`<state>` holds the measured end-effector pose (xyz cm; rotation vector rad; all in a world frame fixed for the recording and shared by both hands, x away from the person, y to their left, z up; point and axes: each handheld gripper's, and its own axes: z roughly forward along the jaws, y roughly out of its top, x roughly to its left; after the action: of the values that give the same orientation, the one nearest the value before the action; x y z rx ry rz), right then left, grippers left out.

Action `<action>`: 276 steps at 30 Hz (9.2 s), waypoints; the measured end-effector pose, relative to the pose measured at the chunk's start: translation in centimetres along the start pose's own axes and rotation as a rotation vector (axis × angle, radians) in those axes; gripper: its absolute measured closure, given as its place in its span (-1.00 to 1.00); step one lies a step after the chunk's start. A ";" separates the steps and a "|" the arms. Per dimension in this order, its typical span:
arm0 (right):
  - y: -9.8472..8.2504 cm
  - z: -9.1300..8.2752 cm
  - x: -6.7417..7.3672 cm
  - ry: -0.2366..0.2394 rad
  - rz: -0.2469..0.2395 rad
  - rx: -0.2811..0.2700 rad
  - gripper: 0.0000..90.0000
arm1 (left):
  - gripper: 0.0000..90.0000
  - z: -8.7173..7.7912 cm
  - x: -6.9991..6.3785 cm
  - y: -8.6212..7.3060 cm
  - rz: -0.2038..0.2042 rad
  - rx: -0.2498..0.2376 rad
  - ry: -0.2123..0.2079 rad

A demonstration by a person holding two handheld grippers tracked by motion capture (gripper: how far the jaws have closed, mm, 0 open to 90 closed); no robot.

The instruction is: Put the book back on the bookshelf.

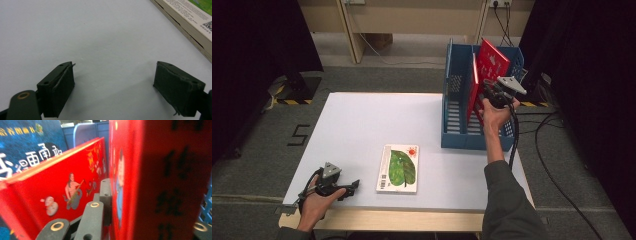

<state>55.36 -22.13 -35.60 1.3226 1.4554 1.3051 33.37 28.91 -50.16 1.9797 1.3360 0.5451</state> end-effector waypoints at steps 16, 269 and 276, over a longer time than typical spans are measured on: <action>-0.9 1.3 0.2 0.007 0.001 0.049 0.73 | -0.66 0.0 0.0 0.0 -0.001 0.001 0.001; -11.3 -13.7 18.4 0.726 0.009 0.362 0.30 | -0.99 2.9 -10.3 2.2 0.145 -0.015 -0.057; -10.9 -14.2 19.5 0.751 -0.013 0.341 0.31 | -1.00 3.0 -10.3 2.3 0.149 -0.017 -0.050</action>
<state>36.08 -4.99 -41.72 1.0539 2.2709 1.6990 32.86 17.91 -50.26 2.0760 1.1565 0.5700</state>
